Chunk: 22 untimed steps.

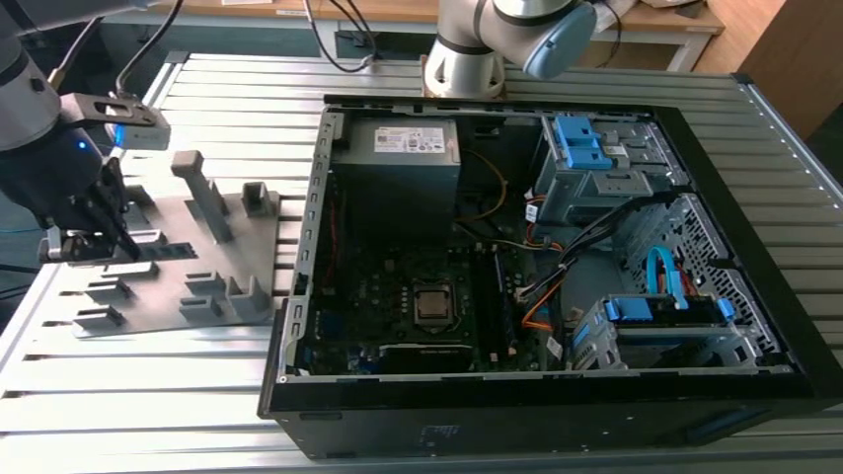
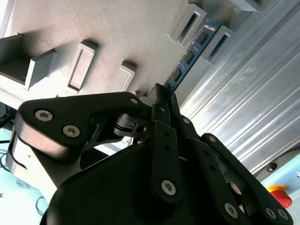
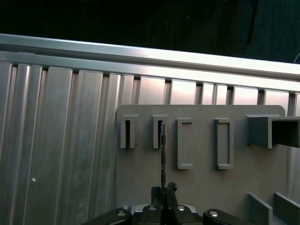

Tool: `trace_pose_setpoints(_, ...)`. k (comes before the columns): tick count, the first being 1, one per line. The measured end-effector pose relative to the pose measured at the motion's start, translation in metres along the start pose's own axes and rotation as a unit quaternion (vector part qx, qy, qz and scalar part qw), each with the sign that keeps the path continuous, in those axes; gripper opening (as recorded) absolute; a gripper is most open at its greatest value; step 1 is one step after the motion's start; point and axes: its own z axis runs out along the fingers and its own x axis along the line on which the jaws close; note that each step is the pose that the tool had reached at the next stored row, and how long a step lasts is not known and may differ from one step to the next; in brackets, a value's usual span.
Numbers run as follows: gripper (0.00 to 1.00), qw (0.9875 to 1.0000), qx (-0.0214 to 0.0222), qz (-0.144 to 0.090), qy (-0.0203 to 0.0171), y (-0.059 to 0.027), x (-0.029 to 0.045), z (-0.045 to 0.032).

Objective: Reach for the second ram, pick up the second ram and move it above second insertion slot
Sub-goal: 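Pick up the second ram and move it above second insertion slot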

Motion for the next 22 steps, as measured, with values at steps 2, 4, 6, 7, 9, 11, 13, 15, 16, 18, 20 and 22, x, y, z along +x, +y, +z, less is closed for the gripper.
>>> trace_pose_setpoints(2, 0.14, 1.0, 0.0, 0.0, 0.0, 0.0, 0.0, -0.0029)
trace_pose_setpoints(4, 0.14, 1.0, 0.0, 0.0, 0.0, 0.0, 0.0, -0.0054)
trace_pose_setpoints(6, 0.14, 1.0, 0.0, 0.0, 0.0, 0.0, 0.0, -0.0077)
trace_pose_setpoints(7, 0.14, 1.0, 0.0, 0.0, 0.0, 0.0, 0.0, -0.0089)
trace_pose_setpoints(9, 0.14, 1.0, 0.0, 0.0, 0.0, 0.0, -0.0001, -0.0114)
trace_pose_setpoints(11, 0.14, 1.0, 0.0, 0.0, 0.0, -0.0001, -0.0001, -0.0137)
trace_pose_setpoints(13, 0.14, 1.0, 0.0, 0.0, 0.0, 0.0, -0.0001, -0.0161)
trace_pose_setpoints(15, 0.14, 1.0, 0.0001, 0.0, 0.0, -0.0001, -0.0001, -0.0188)
trace_pose_setpoints(16, 0.14, 1.0, 0.0001, 0.0, 0.0, -0.0001, -0.0001, -0.0202)
trace_pose_setpoints(18, 0.14, 1.0, 0.0, 0.0, 0.0, -0.0001, -0.0001, -0.023)
trace_pose_setpoints(20, 0.14, 1.0, 0.0, 0.0, 0.0, -0.0001, -0.0001, -0.0259)
trace_pose_setpoints(22, 0.14, 1.0, 0.0, 0.0, 0.0, -0.0001, -0.0001, -0.0288)
